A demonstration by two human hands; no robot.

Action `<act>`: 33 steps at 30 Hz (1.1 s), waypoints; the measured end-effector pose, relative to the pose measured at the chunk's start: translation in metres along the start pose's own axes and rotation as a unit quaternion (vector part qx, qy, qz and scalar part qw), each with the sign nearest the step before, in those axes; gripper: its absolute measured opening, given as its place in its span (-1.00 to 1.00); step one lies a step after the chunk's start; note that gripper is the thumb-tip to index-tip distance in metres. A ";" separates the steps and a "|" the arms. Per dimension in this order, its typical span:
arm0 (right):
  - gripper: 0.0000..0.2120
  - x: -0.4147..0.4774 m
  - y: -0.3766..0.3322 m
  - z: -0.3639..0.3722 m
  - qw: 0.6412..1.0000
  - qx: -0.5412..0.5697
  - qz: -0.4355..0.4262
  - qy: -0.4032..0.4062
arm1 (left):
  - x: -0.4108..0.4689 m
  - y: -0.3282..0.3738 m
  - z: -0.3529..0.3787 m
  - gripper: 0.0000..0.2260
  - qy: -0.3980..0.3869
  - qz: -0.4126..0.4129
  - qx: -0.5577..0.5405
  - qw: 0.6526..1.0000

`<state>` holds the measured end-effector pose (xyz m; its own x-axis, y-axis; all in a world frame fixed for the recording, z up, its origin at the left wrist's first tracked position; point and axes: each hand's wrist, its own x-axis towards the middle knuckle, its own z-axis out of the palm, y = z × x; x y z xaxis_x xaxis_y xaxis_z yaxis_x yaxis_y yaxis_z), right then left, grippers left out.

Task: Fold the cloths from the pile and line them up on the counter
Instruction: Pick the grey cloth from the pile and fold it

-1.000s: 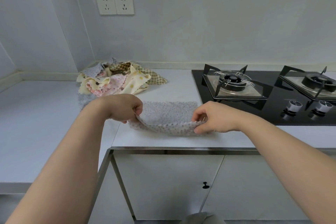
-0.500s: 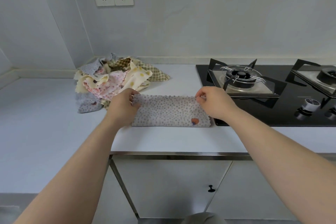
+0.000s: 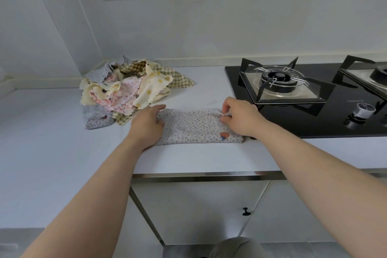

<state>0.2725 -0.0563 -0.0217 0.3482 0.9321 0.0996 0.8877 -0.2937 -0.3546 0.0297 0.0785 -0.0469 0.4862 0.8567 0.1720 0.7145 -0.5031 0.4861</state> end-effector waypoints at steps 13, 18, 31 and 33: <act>-0.40 -0.024 0.005 -0.032 0.974 0.217 0.026 0.056 | -0.008 0.021 -0.029 -0.78 0.009 -0.040 -0.370 0.928; -0.43 -0.034 0.009 -0.043 0.984 0.172 0.007 0.047 | -0.010 0.029 -0.040 -0.88 0.029 -0.034 -0.392 0.919; -0.72 -0.050 0.014 -0.072 0.976 0.209 0.051 0.039 | -0.012 0.035 -0.049 -0.73 0.059 -0.016 -0.337 0.939; -0.72 -0.051 0.013 -0.074 0.975 0.214 0.049 0.031 | -0.013 0.036 -0.048 -0.71 0.064 -0.015 -0.332 0.941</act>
<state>0.2885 -0.1232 0.0374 0.4549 0.8852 0.0970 0.6462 -0.2532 -0.7200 0.0251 0.0541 0.0096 0.3761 0.8975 0.2304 0.2352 -0.3330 0.9131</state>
